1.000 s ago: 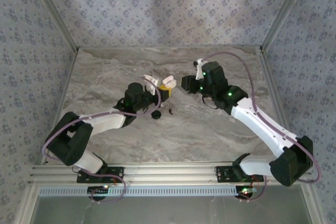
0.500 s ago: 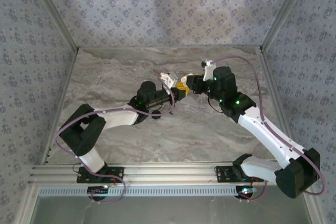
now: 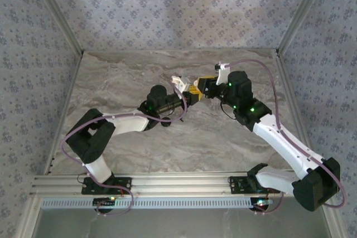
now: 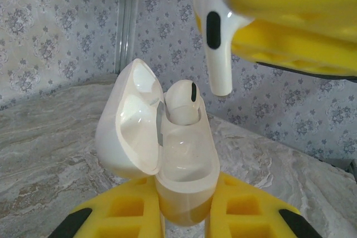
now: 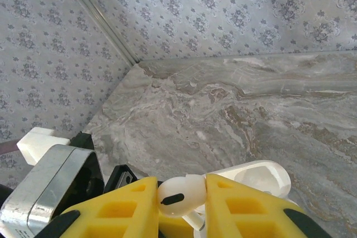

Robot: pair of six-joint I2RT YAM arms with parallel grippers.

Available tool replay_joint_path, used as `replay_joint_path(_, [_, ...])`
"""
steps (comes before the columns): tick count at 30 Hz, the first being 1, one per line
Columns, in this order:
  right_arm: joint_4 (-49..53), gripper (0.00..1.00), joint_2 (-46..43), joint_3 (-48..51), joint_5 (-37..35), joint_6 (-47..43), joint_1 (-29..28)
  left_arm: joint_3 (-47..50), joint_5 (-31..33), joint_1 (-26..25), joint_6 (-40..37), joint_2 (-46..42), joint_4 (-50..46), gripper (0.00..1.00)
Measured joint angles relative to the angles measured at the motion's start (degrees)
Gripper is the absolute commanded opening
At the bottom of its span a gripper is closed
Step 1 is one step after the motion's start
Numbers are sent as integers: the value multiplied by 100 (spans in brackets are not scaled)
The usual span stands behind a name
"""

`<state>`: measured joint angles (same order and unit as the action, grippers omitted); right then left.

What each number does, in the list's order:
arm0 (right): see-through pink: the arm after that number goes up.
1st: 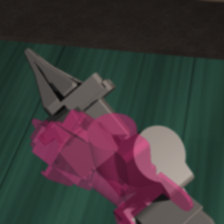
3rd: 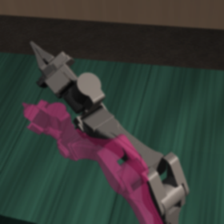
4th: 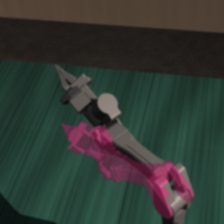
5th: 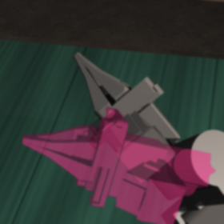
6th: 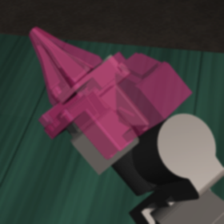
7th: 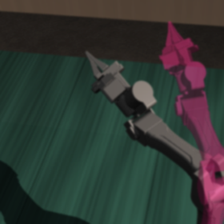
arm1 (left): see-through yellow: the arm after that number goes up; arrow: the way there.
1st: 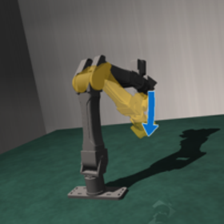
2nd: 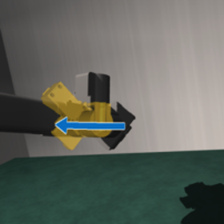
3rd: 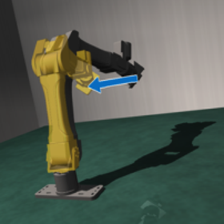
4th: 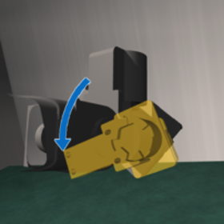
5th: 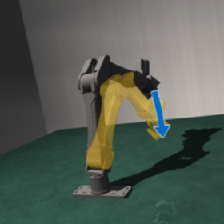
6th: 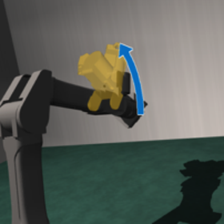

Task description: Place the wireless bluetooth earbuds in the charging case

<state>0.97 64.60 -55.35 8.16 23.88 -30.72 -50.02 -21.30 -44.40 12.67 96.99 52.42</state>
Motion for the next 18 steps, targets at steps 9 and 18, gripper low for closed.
replay_joint_path(9, [-70,26,70,20,0,-46,31,0,-17,-24,92,0,151,7])
replay_joint_path(18, [-162,26,199,136,24,-46,33,0,9,-24,205,0,186,7])
